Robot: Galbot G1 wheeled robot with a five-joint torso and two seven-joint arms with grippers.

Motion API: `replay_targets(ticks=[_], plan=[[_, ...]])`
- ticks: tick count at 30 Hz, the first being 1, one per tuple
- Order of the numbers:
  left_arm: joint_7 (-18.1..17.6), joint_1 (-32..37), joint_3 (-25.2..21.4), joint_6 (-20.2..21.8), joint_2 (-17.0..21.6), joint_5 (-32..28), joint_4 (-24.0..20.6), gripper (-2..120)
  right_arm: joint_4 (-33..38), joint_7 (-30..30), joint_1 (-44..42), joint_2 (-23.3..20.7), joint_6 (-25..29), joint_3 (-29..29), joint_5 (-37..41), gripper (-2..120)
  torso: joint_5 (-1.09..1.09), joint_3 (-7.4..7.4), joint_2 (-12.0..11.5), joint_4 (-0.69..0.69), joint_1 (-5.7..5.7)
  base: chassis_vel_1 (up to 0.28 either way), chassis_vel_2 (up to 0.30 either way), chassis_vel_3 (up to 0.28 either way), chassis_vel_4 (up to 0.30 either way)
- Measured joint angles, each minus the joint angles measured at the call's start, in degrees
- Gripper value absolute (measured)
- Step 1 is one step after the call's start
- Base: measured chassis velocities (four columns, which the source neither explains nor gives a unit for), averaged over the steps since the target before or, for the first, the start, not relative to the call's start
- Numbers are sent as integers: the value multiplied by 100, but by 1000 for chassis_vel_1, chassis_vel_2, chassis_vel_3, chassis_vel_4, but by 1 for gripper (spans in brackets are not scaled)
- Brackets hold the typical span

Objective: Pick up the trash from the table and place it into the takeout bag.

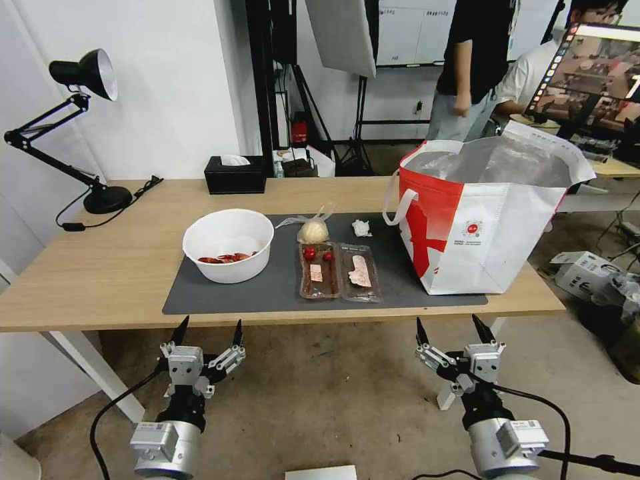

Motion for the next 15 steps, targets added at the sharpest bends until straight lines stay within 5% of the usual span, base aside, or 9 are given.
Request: replay_targets(ticks=[15], plan=[[0, 0, 0, 0, 0, 0, 0, 100, 0, 0, 0, 0, 0, 0, 0, 100, 0, 0, 0, 0, 0, 0, 0, 0, 0]])
